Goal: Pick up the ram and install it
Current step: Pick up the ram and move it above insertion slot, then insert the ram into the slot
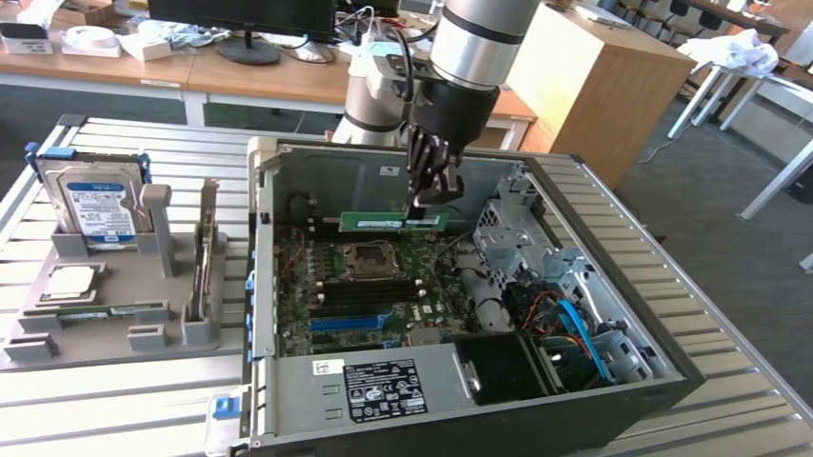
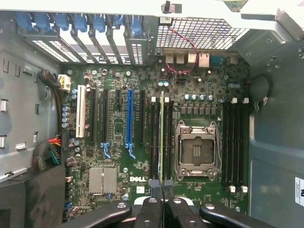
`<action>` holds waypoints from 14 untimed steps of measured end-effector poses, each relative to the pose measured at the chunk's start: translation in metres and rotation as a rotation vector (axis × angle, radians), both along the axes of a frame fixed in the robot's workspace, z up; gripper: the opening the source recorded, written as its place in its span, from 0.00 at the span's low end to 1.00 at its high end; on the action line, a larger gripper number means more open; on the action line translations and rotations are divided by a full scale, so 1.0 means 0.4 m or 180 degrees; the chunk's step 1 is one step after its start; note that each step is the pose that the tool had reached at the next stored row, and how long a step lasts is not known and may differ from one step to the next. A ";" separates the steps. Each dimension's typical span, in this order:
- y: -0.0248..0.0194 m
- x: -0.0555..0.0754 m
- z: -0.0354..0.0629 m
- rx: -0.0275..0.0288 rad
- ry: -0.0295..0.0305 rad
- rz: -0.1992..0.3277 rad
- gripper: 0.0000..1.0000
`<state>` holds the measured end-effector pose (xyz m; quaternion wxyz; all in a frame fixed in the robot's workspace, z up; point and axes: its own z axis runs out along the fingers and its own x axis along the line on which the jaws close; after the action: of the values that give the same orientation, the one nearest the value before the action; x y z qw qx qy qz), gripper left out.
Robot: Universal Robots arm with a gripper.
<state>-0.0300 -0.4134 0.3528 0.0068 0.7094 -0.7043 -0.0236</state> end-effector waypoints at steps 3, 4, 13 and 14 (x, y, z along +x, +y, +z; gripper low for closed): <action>0.000 0.000 0.000 0.0000 0.0000 0.0000 0.11; 0.000 0.000 0.000 0.0000 0.0000 0.0000 0.11; 0.000 0.000 -0.007 0.0000 -0.0014 0.0000 0.11; 0.000 0.000 -0.009 0.0000 -0.0015 0.0000 0.11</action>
<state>-0.0299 -0.4134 0.3492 0.0051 0.7095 -0.7044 -0.0220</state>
